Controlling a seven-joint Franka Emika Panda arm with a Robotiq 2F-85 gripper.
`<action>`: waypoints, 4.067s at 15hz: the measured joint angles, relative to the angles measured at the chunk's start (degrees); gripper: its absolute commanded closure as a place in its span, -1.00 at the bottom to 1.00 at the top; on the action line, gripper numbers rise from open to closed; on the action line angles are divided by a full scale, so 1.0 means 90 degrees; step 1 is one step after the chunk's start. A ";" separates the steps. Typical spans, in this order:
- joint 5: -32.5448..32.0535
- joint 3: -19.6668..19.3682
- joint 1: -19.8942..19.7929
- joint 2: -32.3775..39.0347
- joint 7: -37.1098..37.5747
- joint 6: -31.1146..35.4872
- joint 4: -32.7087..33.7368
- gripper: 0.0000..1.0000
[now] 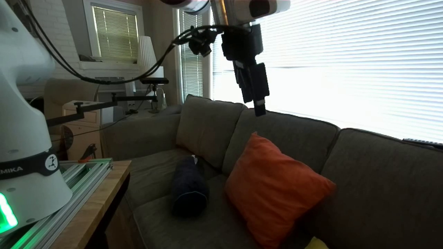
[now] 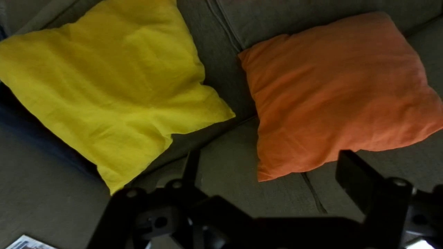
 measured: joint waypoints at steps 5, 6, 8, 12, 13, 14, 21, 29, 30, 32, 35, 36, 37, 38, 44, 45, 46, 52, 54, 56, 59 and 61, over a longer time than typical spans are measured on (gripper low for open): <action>0.0158 0.0116 0.0050 0.0317 -0.0186 0.0104 -0.0088 -1.00; 0.0158 0.0116 0.0036 0.0292 -0.0187 0.0104 -0.0086 -1.00; 0.0158 0.0116 0.0025 0.0266 -0.0187 0.0104 -0.0086 -1.00; 0.0058 0.0155 -0.0038 0.0451 -0.0184 0.0375 -0.0098 -1.00; 0.0033 0.0157 -0.0074 0.0630 -0.0186 0.0611 -0.0095 -1.00; 0.0031 0.0156 -0.0108 0.0849 -0.0227 0.0885 -0.0087 -1.00; 0.0296 0.0264 -0.0297 0.2592 -0.0707 0.2577 0.0603 -1.00; 0.0351 0.0549 -0.0226 0.3724 -0.0804 0.2874 0.1795 -1.00; 0.0349 0.0539 -0.0226 0.3736 -0.0804 0.2874 0.1811 -1.00; 0.0350 0.0531 -0.0228 0.3737 -0.0804 0.2874 0.1814 -1.00; -0.0242 0.0516 -0.0332 0.3939 -0.0221 0.2857 0.1864 -1.00; -0.0403 0.0492 -0.0369 0.4119 -0.0029 0.2845 0.1943 -1.00; -0.0526 0.0470 -0.0405 0.4343 0.0132 0.2844 0.2058 -1.00; -0.0614 0.0438 -0.0432 0.4583 0.0270 0.2839 0.2190 -1.00; -0.1011 -0.0002 -0.0435 0.5950 0.0902 0.2480 0.3179 -1.00; -0.1035 -0.0061 -0.0439 0.6141 0.0959 0.2477 0.3325 -1.00; -0.1042 -0.0107 -0.0443 0.6318 0.1001 0.2477 0.3465 -1.00; -0.1040 -0.0243 -0.0453 0.7335 0.1711 0.2905 0.4336 -0.50; -0.1039 -0.0275 -0.0442 0.7660 0.1981 0.3033 0.4631 -0.32; -0.1039 -0.0333 -0.0397 0.7938 0.2163 0.3032 0.4906 -0.04; -0.1039 -0.0372 -0.0361 0.8217 0.2276 0.3032 0.5211 0.40; -0.1039 -0.0375 -0.0340 0.8253 0.2290 0.3032 0.5308 0.68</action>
